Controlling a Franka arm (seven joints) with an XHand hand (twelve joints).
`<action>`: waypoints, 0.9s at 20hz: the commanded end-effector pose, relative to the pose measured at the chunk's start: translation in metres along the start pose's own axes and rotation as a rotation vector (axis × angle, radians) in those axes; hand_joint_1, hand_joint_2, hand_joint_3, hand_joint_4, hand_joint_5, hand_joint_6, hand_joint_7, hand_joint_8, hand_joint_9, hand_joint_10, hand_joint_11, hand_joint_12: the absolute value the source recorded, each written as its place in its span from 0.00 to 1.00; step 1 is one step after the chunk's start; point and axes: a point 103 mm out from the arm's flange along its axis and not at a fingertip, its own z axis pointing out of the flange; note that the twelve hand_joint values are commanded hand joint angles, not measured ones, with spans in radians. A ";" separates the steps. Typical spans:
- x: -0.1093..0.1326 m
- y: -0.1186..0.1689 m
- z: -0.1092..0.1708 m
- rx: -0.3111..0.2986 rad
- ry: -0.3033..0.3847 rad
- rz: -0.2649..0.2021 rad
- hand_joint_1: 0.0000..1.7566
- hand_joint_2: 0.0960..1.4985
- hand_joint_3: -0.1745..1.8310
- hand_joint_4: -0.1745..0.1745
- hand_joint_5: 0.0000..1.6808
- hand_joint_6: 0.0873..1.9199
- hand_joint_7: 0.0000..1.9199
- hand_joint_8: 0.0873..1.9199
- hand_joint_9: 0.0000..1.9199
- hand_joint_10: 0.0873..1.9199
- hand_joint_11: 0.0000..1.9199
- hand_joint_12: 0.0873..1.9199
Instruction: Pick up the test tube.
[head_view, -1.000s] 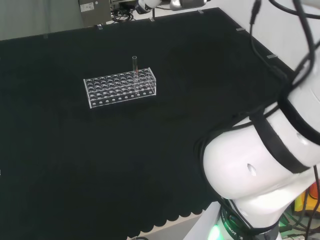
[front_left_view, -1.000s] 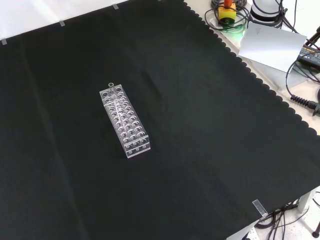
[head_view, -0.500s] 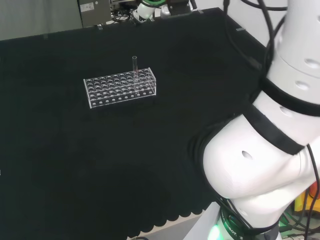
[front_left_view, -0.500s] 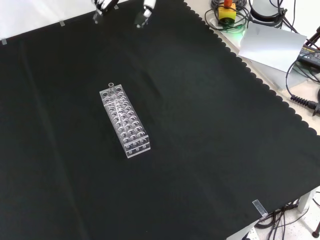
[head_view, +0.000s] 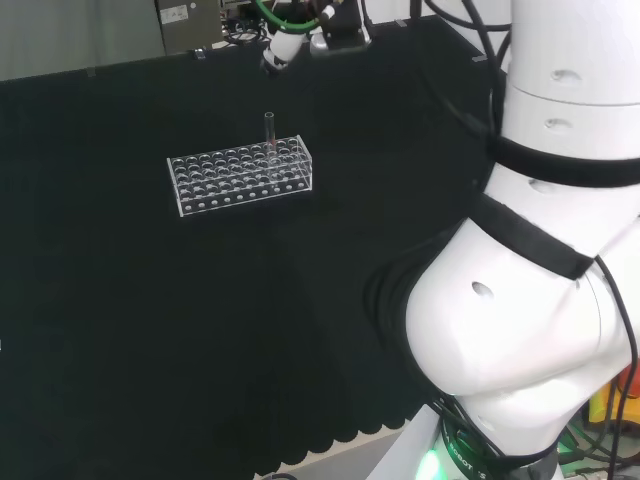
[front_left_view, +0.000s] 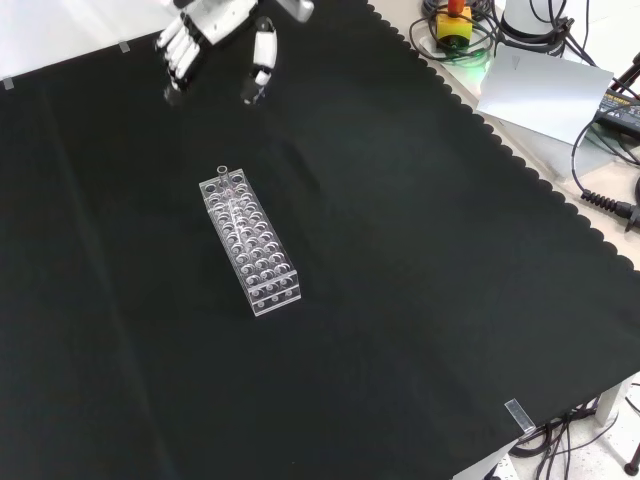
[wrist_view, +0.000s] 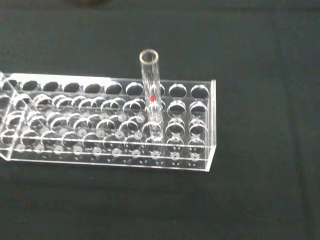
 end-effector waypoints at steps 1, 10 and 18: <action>-0.005 0.024 0.021 0.027 -0.009 0.006 0.44 0.47 0.32 0.11 0.27 0.00 0.25 0.45 0.22 0.43 0.07 0.80; 0.003 0.052 0.049 0.088 -0.056 -0.003 0.46 0.46 0.33 0.10 0.29 0.02 0.30 0.45 0.26 0.43 0.09 0.79; 0.013 0.069 0.067 0.137 -0.104 -0.015 0.47 0.46 0.34 0.10 0.31 0.05 0.34 0.45 0.28 0.41 0.10 0.78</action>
